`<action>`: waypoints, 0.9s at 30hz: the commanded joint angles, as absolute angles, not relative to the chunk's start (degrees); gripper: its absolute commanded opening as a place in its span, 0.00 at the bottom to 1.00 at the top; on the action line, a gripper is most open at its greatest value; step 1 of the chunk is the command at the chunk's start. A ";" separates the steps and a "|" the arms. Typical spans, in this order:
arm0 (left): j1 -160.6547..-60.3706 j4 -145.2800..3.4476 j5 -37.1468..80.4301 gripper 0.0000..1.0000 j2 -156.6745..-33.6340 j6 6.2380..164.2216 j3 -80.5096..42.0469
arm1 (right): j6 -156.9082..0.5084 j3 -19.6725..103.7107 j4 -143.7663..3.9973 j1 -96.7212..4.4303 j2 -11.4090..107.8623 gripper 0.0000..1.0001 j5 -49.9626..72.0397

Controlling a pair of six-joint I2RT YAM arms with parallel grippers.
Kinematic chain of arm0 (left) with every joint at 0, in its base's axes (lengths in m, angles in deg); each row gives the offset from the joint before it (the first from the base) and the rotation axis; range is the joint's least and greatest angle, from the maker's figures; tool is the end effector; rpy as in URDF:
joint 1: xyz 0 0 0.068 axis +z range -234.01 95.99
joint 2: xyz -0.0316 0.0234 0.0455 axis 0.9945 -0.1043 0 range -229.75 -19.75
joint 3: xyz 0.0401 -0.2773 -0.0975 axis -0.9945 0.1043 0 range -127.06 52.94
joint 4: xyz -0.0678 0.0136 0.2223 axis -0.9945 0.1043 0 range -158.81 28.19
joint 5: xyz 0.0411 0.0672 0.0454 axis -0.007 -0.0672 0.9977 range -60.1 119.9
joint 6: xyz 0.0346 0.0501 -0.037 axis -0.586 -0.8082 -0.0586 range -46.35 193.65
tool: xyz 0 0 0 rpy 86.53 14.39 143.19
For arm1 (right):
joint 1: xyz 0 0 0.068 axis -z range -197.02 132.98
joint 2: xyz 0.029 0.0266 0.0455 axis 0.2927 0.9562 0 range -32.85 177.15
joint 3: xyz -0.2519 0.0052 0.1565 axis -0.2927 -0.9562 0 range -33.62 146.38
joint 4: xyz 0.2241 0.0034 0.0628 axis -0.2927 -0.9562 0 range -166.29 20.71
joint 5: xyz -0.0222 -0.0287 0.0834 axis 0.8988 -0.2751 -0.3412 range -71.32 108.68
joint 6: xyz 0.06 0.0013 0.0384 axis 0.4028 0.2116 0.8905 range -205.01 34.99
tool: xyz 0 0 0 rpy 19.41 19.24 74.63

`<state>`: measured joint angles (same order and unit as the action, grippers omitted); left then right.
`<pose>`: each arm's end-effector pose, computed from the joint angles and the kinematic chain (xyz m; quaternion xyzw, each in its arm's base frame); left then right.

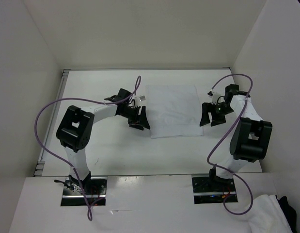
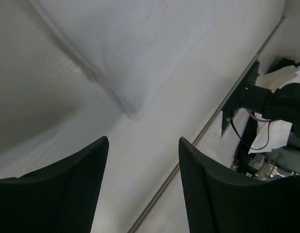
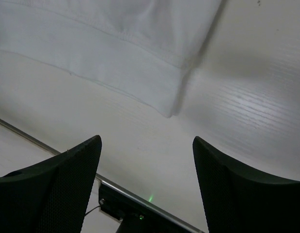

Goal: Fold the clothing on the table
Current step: Flatten the skirt out

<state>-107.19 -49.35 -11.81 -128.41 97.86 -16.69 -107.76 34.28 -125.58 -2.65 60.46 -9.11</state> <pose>0.3321 -0.1845 0.1982 0.0885 0.9002 -0.4157 0.0946 0.2721 -0.0414 0.2392 -0.0880 0.9644 0.2047 0.1427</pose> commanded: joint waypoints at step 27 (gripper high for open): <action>-114.95 -58.18 -9.04 0.42 -135.41 110.39 -16.58 | -98.11 34.68 -121.58 -9.55 76.83 0.68 0.66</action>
<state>-115.15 -56.89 -10.72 -134.66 109.97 -14.52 -97.86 34.70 -123.75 -9.49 74.76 -0.41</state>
